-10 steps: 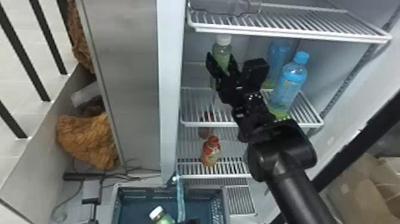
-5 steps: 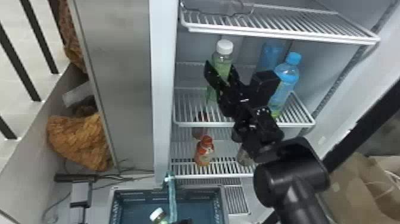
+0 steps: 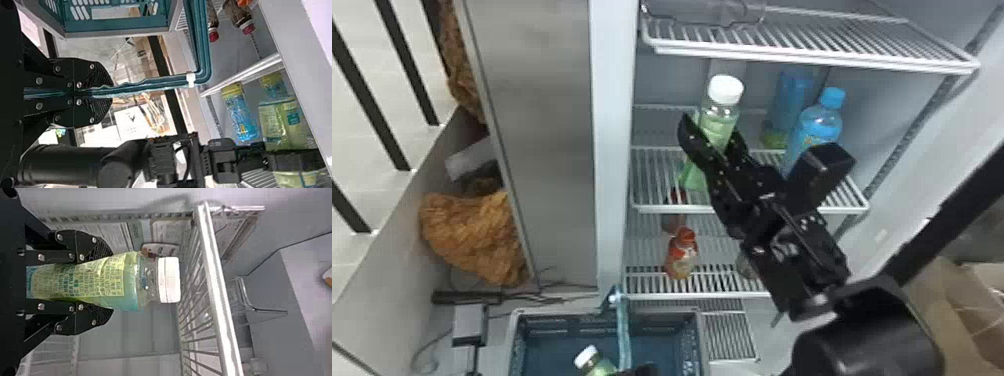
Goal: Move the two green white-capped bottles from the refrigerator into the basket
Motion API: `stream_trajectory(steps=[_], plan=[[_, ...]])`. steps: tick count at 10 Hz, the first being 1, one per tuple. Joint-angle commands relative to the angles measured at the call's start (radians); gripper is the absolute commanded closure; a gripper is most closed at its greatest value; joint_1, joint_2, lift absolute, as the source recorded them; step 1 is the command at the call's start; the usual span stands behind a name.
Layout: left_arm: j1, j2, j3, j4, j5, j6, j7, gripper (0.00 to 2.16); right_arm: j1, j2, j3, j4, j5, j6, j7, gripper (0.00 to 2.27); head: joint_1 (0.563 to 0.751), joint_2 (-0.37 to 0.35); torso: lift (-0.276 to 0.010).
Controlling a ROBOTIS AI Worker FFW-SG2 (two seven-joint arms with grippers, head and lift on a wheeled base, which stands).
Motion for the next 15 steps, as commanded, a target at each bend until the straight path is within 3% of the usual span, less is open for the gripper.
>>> stream_trajectory(steps=[1,8,11,15], plan=[[0.0,0.0,0.002,-0.003,0.0,0.0,-0.002,1.2,0.068,-0.002,-0.017,-0.082,-0.024,0.029,0.004,0.89,0.695,-0.155,-0.004],[0.0,-0.001,0.004,0.0,-0.004,0.0,0.0,1.2,0.309,-0.016,-0.098,-0.396,-0.092,0.228,0.04,0.89,0.695,-0.174,-0.004],[0.003,-0.001,0.004,-0.003,-0.006,0.002,0.0,1.2,0.412,0.006,-0.164,-0.553,-0.13,0.459,0.091,0.89,0.695,-0.182,-0.004],[0.003,0.0,0.002,-0.003,-0.004,0.002,0.0,1.2,0.461,0.018,-0.25,-0.683,-0.128,0.849,0.125,0.89,0.695,-0.199,-0.004]])
